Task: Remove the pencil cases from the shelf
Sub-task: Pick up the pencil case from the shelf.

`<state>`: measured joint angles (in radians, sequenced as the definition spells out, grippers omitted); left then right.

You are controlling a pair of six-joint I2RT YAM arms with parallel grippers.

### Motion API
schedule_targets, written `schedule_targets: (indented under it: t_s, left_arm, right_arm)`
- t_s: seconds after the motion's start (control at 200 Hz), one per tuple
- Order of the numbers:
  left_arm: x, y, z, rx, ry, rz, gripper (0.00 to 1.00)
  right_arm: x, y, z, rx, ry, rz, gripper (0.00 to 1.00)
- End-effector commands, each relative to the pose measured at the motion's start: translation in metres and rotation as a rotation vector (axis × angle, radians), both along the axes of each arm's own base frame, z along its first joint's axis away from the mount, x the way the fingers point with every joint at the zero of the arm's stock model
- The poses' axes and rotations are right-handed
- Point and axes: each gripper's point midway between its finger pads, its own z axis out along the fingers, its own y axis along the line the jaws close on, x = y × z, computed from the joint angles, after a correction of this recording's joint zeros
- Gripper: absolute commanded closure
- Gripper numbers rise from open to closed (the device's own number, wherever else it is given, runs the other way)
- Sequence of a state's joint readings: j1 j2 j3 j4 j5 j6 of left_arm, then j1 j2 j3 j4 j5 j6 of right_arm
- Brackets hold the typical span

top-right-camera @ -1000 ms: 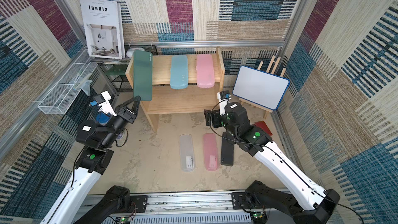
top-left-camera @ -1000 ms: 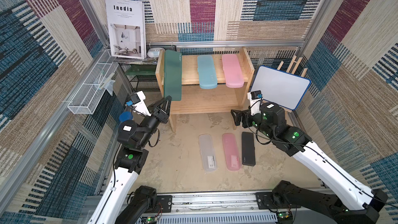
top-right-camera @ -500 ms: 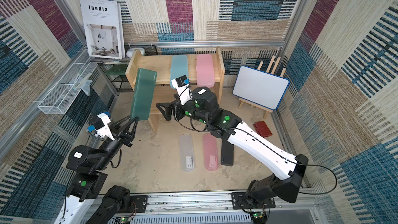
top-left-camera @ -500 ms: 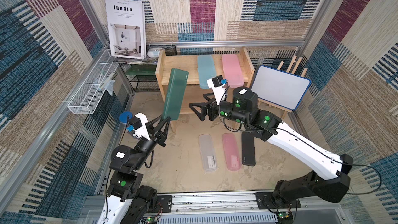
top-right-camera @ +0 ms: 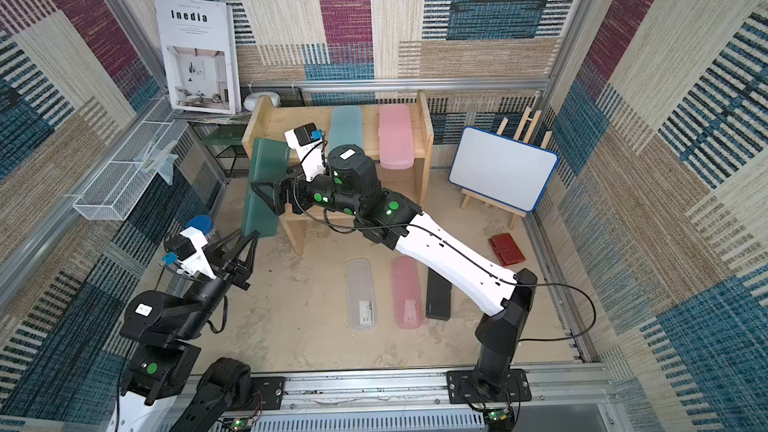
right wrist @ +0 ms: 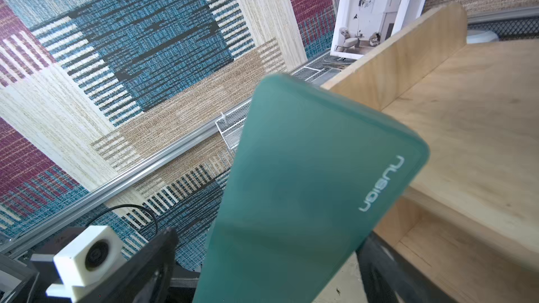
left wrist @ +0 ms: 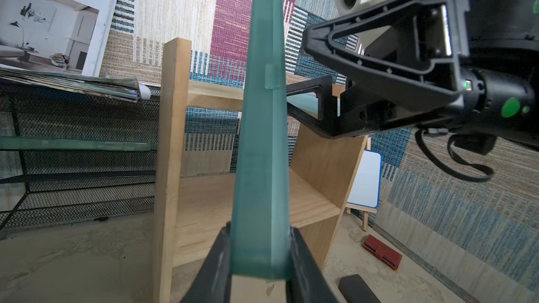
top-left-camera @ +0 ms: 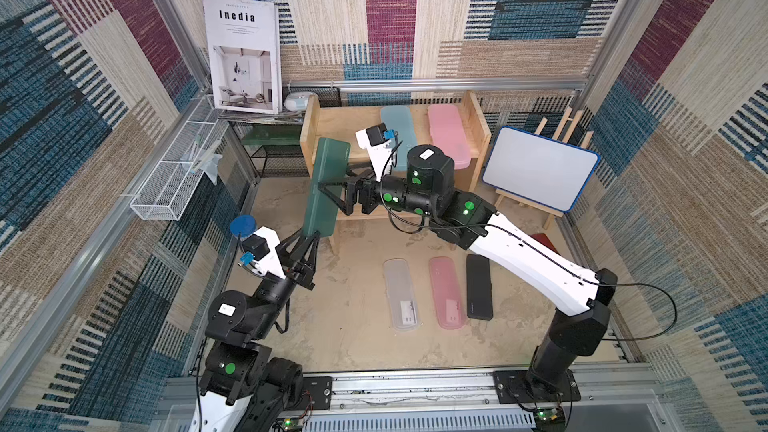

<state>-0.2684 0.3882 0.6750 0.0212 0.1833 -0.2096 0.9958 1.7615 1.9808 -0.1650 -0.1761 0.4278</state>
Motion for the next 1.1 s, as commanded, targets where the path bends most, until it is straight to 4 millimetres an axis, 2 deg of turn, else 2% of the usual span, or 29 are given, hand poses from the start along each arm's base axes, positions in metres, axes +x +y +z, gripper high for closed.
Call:
schedule_targets:
  t_s: [0.0, 0.065, 0.326, 0.436, 0.516, 0.571, 0.651, 0.751, 0.831, 0.947, 1.092]
  left_arm:
    - [-0.004, -0.001, 0.008, 0.006, -0.040, -0.009, 0.92]
    - [-0.004, 0.000, 0.008, 0.006, -0.043, -0.004, 0.92]
    - [-0.003, 0.001, 0.006, 0.006, -0.038, 0.002, 0.91]
    - [-0.002, 0.001, 0.005, 0.006, -0.035, 0.007, 0.85]
    - [0.000, 0.002, 0.003, 0.006, -0.026, 0.013, 0.75]
    - [0.001, 0.005, 0.003, 0.000, -0.020, 0.033, 0.63]
    - [0.004, 0.016, 0.002, -0.017, -0.010, 0.098, 0.41]
    - [0.010, 0.044, -0.002, -0.065, 0.043, 0.253, 0.22]
    - [0.012, 0.060, -0.003, -0.080, 0.081, 0.346, 0.13]
    - [0.018, 0.070, -0.006, -0.079, 0.140, 0.409, 0.10]
    - [0.034, 0.064, -0.012, -0.077, 0.206, 0.404, 0.08]
  right_arm:
    - [0.005, 0.005, -0.009, -0.027, 0.037, -0.032, 0.00]
    - [0.010, 0.007, -0.016, -0.049, 0.053, -0.054, 0.00]
    - [0.006, 0.015, -0.024, -0.055, 0.067, -0.045, 0.00]
    - [0.005, 0.017, -0.029, -0.068, 0.078, -0.041, 0.17]
    - [0.003, 0.018, -0.034, -0.081, 0.085, -0.034, 0.31]
    - [0.003, 0.016, -0.038, -0.097, 0.087, -0.040, 0.34]
    - [-0.001, 0.007, -0.045, -0.128, 0.073, -0.055, 0.36]
    - [-0.007, -0.012, -0.070, -0.194, 0.074, -0.083, 0.35]
    - [-0.016, -0.030, -0.107, -0.280, 0.118, -0.100, 0.35]
    - [-0.029, -0.059, -0.170, -0.409, 0.248, -0.163, 0.35]
    - [-0.048, -0.084, -0.246, -0.504, 0.453, -0.191, 0.35]
